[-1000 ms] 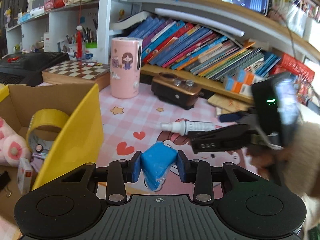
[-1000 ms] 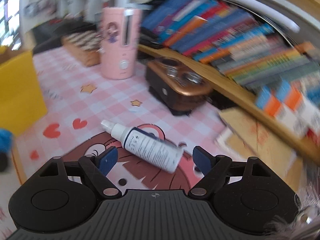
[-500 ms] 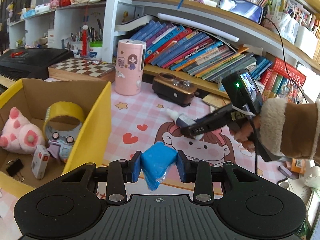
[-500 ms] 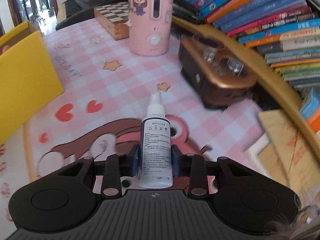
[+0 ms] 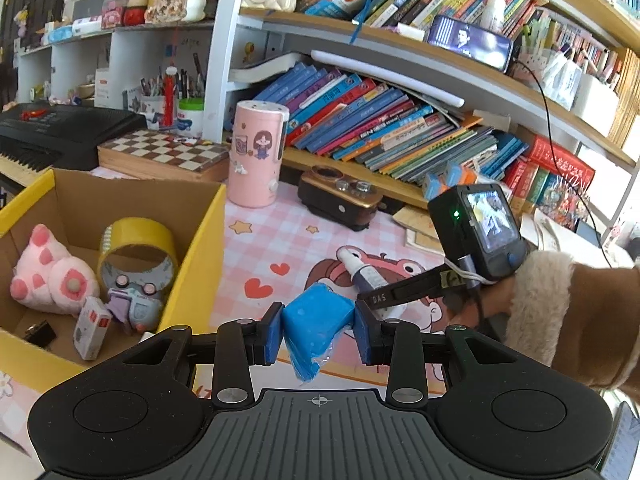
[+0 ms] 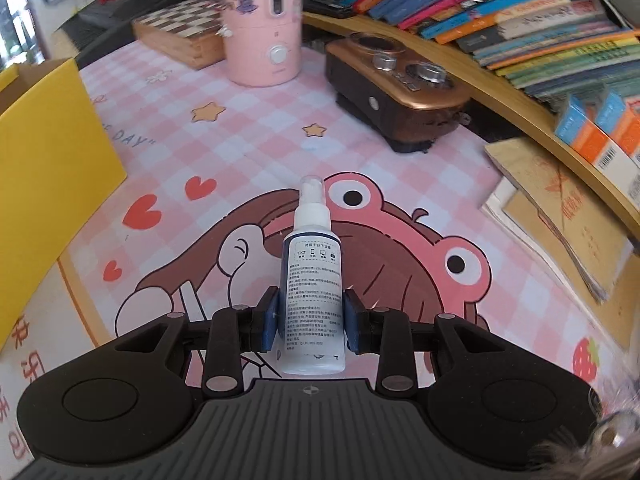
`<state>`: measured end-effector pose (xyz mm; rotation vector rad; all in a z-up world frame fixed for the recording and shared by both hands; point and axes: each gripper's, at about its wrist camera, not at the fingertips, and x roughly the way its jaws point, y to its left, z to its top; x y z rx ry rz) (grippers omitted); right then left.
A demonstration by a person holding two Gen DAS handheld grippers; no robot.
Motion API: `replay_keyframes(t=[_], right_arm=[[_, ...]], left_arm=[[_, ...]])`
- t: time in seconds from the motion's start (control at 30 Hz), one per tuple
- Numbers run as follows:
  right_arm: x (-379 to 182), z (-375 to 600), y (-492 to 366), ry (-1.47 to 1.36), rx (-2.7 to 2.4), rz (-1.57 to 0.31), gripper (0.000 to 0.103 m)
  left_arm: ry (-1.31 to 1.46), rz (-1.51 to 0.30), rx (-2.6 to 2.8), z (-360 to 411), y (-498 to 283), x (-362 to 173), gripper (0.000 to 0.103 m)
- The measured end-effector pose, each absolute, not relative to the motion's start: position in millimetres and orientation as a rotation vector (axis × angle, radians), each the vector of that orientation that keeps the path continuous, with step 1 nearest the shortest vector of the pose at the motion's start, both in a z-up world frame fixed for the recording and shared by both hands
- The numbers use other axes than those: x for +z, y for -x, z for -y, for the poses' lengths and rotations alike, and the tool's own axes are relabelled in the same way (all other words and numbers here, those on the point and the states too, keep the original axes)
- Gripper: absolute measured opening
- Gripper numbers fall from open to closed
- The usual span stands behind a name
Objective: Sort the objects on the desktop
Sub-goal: 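Grasp the white spray bottle upright with the right tool, then carry the spray bottle with the right tool while the left tool carries the blue clip to the box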
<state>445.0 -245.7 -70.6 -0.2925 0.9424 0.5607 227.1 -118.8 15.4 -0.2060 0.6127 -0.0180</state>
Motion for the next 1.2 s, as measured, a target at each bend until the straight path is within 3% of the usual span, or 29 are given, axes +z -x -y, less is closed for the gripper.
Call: replay_keyframes(t=[0.8, 1.2], right_arm=[[17.0, 279.0, -274.3, -0.209, 0.451, -0.864, 0.03], [31.5, 251.3, -182.1, -0.307, 0.435, -0.856, 0.03]], left_arm=[[0.271, -0.555, -0.112, 34.1, -160.3, 35.1, 0.034], [0.276, -0.59, -0.135, -6.0, -117.2, 22.9, 0.034]])
